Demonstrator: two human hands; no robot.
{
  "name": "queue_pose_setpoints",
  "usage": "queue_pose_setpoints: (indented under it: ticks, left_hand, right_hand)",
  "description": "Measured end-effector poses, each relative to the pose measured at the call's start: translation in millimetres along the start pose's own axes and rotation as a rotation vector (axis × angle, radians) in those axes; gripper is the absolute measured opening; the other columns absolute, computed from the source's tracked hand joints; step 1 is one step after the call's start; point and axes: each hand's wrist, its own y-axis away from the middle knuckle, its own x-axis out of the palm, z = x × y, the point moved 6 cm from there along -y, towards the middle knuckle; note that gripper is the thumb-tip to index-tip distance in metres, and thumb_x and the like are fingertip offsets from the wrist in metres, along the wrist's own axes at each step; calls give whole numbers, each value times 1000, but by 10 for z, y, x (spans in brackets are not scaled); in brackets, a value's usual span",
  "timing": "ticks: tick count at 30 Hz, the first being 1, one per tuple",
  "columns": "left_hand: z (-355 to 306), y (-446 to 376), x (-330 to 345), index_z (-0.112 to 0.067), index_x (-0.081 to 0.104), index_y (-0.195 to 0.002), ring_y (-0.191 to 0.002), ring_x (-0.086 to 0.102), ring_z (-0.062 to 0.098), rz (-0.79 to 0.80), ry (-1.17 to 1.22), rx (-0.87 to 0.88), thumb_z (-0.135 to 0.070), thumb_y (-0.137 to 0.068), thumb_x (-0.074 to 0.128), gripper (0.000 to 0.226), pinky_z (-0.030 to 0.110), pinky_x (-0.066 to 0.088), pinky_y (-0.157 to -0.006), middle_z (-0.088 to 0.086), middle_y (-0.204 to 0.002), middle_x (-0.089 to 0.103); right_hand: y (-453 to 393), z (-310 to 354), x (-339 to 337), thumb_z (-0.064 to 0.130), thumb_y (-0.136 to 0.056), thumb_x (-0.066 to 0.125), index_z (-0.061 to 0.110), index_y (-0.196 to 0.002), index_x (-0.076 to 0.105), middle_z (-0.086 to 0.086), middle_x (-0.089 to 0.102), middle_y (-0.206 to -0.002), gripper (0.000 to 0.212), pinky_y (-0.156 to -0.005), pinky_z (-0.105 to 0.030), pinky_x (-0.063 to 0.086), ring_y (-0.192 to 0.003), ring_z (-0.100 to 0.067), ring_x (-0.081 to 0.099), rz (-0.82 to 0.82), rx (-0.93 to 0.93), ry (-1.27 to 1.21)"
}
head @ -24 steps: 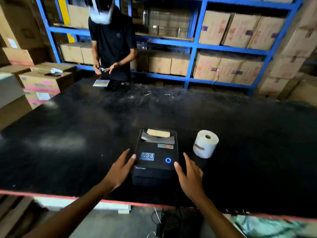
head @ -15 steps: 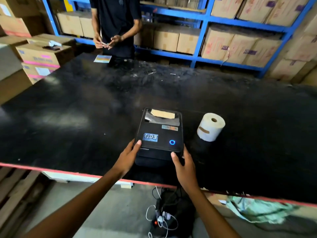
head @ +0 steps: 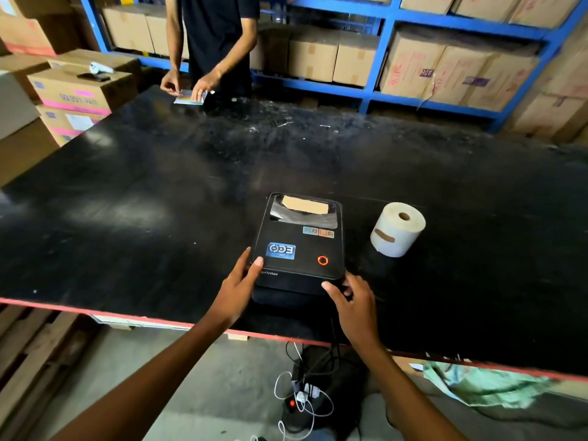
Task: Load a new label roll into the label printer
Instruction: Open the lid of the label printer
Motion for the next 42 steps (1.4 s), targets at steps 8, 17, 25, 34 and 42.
queue_pose_setpoints:
  ticks: [8, 17, 25, 34, 42]
  left_hand:
    - [65, -41, -172, -20, 35, -143, -127, 48, 18, -44, -158, 49, -38, -92, 52, 57, 36, 35, -110, -3, -132, 52]
    - [50, -296, -272, 0, 63, -112, -104, 66, 29, -1, -242, -9, 0, -80, 70, 33, 45, 50, -98, 19, -108, 70]
    - [-110, -477, -296, -14, 65, -104, -90, 67, 15, 201, -590, -55, -16, -78, 74, 27, 29, 54, -83, 6, -101, 72]
    - [-469, -933, -40, -20, 36, -143, -142, 21, 32, -81, -855, 168, -47, -85, 59, 68, 48, 26, -115, 18, -151, 32]
    - [-749, -912, 163, -24, 42, -139, -146, 7, 27, -202, -775, 286, -38, -82, 67, 63, 48, 18, -116, 16, -156, 22]
  right_hand:
    - [-673, 578, -359, 64, -66, 64, 20, -52, 51, 8, 45, -43, 48, -46, -15, 34, -44, -3, 39, -178, -29, -138]
    - [-1578, 937, -479, 51, -81, 56, 19, -51, 50, 7, 52, -52, 44, -60, -29, 40, -55, -12, 50, -268, 149, -246]
    - [-1674, 930, -179, 21, -91, 56, 16, -105, 65, -7, 56, -133, 18, -79, 2, 39, -122, -12, 51, -30, -8, -481]
    - [-1070, 125, 242, 44, -88, 56, 19, -129, 56, -9, 15, -159, 48, -115, -44, 10, -145, -23, 12, 193, 21, 261]
    - [-1019, 331, 205, 27, -88, 60, 16, -131, 52, 2, 28, -154, 45, -113, -27, 13, -143, -14, 21, 170, -114, 3]
